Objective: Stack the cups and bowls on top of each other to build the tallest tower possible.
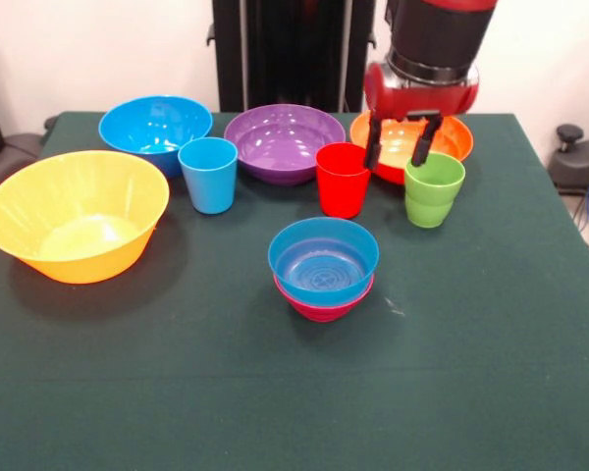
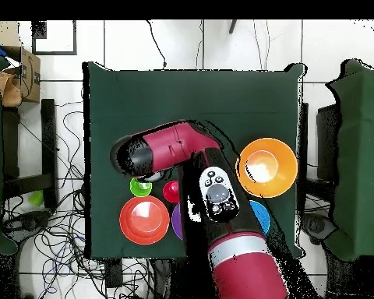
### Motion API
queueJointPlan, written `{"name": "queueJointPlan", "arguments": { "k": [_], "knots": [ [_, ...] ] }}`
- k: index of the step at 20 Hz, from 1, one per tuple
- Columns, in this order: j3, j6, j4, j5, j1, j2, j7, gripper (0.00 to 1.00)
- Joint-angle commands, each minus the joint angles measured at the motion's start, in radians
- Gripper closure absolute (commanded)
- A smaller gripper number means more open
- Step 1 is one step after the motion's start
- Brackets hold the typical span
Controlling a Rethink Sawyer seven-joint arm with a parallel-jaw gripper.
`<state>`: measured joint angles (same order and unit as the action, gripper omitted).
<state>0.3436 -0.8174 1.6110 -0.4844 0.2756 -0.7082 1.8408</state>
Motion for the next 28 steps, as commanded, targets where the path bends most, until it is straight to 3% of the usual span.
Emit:
{"name": "queueJointPlan", "arguments": {
  "k": [1, 13, 18, 28],
  "knots": [
    [0.125, -0.117, 0.065, 0.003, 0.063, -0.048, -0.275, 0.00],
    [0.118, -0.026, 0.056, -0.054, 0.005, 0.073, -0.112, 0.00],
    [0.109, -0.072, 0.085, -0.043, -0.002, 0.069, -0.116, 0.00],
    [0.126, -0.031, 0.105, -0.022, -0.013, 0.109, -0.078, 0.00]
  ]
}}
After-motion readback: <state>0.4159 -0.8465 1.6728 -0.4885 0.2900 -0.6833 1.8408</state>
